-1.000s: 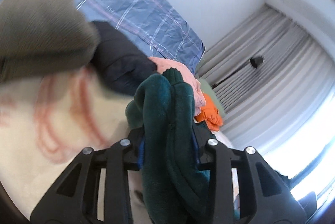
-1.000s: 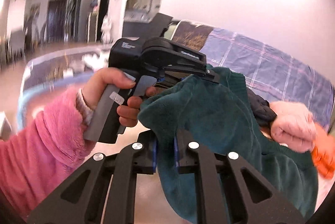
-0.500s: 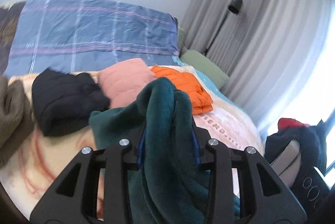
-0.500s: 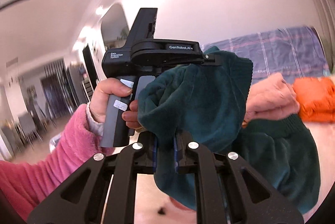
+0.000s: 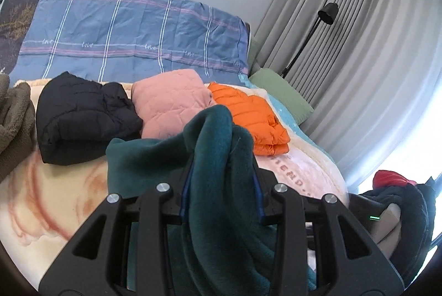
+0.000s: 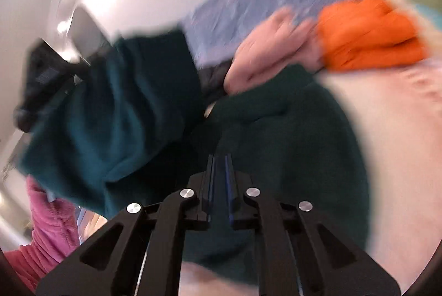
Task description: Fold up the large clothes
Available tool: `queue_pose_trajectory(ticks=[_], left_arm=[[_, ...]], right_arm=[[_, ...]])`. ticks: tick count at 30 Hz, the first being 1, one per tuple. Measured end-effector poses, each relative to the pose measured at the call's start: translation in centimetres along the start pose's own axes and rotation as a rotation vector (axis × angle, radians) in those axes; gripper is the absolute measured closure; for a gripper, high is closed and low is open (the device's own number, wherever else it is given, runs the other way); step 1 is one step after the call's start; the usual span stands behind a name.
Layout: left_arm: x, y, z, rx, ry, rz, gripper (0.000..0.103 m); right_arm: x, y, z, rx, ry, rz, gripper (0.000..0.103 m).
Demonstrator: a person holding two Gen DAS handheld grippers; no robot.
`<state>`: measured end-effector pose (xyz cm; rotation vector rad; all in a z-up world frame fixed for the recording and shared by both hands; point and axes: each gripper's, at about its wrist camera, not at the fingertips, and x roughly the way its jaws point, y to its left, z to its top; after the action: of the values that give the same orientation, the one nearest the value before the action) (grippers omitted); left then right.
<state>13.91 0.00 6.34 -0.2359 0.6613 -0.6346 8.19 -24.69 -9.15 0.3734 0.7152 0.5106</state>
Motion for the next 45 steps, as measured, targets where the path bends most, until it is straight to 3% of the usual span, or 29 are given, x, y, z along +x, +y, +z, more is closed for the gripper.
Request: queue_pose_trajectory(ticks=[3, 4, 6, 8, 11, 13, 14, 15, 16, 18, 20, 23, 27, 29, 32, 37, 40, 42, 43, 45], left_arm=[[0.1, -0.7, -0.2, 0.011, -0.009, -0.002, 0.068], [0.2, -0.7, -0.2, 0.006, -0.014, -0.011, 0.068], [0.5, -1.0, -0.3, 0.002, -0.015, -0.023, 0.068], [1.9, -1.5, -0.7, 0.02, 0.01, 0.003, 0.067], [3.4, -2.4, -0.8, 0.011, 0.042, -0.065, 0.065], [3.8, -3.7, -0.7, 0.034, 0.042, -0.081, 0.063], [4.0, -4.5, -0.7, 0.05, 0.046, -0.089, 0.063], [4.3, -5.0, -0.6, 0.056, 0.049, -0.097, 0.077], [4.7, -5.5, -0.4, 0.049, 0.067, -0.159, 0.096], [6.1, -6.6, -0.1, 0.001, 0.124, -0.274, 0.096], [8.1, -8.7, -0.2, 0.062, 0.154, -0.257, 0.096], [11.8, -10.4, -1.5, 0.173, 0.191, -0.216, 0.088], [15.3, -7.7, -4.0, 0.122, 0.276, -0.235, 0.085], [15.5, -6.7, -4.7, 0.113, 0.294, -0.237, 0.079], [14.1, -6.6, -4.6, 0.13, 0.263, -0.279, 0.07], [10.9, -5.6, -3.8, 0.108, 0.172, -0.377, 0.055], [9.8, -3.2, -3.5, 0.001, 0.134, -0.453, 0.055], [9.4, -2.0, -3.2, -0.054, 0.115, -0.499, 0.055], [9.2, -1.5, -3.0, -0.073, 0.105, -0.514, 0.055], [8.4, -0.5, -2.7, -0.093, 0.087, -0.509, 0.055]], right_arm=[[6.8, 0.7, 1.3, 0.033, 0.137, 0.15, 0.094], [9.4, 0.8, 1.2, 0.045, 0.194, 0.155, 0.102], [12.8, 0.4, 0.9, 0.076, 0.192, 0.104, 0.103], [12.8, 0.5, 1.3, 0.096, 0.2, 0.099, 0.103], [10.9, -0.2, 1.2, 0.105, 0.197, 0.13, 0.103], [8.2, -1.2, 1.1, 0.142, 0.169, 0.097, 0.103], [6.5, -1.4, 1.0, 0.142, 0.146, 0.08, 0.098], [4.2, -1.7, 0.9, 0.133, 0.109, 0.049, 0.098], [2.2, -2.0, 0.8, 0.125, 0.078, 0.016, 0.098], [-2.2, -3.0, 0.6, 0.11, 0.005, -0.021, 0.098], [-4.5, -4.5, 0.2, 0.14, -0.003, -0.012, 0.097], [-6.5, -6.9, -2.1, 0.249, -0.012, 0.024, 0.085], [-6.8, -5.2, -5.3, 0.246, 0.021, 0.072, 0.073], [-6.1, -4.0, -5.2, 0.262, 0.036, 0.118, 0.066], [-6.1, -3.1, -4.6, 0.275, 0.014, 0.199, 0.049], [-4.4, -1.5, -1.7, 0.243, 0.008, 0.258, 0.027], [-2.0, -0.6, 0.4, 0.268, 0.028, 0.241, 0.027], [-0.1, -0.4, 1.5, 0.286, 0.04, 0.221, 0.034], [0.8, -0.2, 2.0, 0.286, 0.046, 0.197, 0.061], [2.0, -0.4, 2.6, 0.295, 0.054, 0.167, 0.074]])
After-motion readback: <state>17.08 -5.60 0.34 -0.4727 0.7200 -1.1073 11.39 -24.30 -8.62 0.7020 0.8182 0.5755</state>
